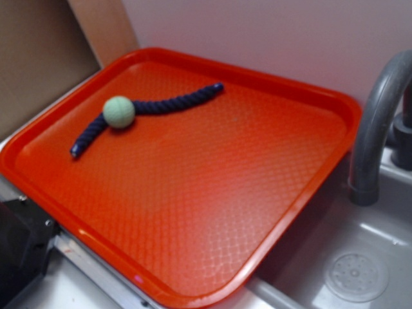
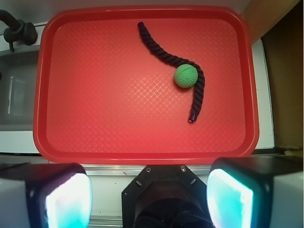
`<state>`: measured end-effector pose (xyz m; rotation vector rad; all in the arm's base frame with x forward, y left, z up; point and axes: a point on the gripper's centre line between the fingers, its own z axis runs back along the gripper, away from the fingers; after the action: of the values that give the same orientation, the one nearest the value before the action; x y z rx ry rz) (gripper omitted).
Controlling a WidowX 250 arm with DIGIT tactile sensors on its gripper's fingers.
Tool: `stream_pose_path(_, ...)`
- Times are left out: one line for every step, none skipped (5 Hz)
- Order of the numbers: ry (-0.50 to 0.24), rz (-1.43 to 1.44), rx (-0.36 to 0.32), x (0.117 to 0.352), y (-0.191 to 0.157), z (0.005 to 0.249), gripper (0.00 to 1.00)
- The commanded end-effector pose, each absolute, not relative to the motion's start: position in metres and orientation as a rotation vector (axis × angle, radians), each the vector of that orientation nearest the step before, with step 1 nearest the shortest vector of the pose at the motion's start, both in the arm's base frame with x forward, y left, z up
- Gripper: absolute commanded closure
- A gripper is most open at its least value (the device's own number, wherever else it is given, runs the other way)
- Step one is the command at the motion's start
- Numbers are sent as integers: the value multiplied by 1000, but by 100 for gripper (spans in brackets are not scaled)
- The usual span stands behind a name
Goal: Grab the green ball.
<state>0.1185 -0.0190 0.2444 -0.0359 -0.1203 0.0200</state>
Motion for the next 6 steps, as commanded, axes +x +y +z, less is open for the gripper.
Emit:
stream_pose_path(-120, 20, -36, 118, -19, 244, 0)
stream_pose_path(-120, -42, 33, 168, -8, 194, 0)
stream_pose_path(-147, -84, 121, 204, 10, 147, 0)
stream_pose_path(-138, -115, 195, 221, 44, 102, 0)
stream_pose_path(-123, -183, 249, 227, 66, 65, 0)
stream_pose_path(-80, -179, 273, 233, 84, 29, 0)
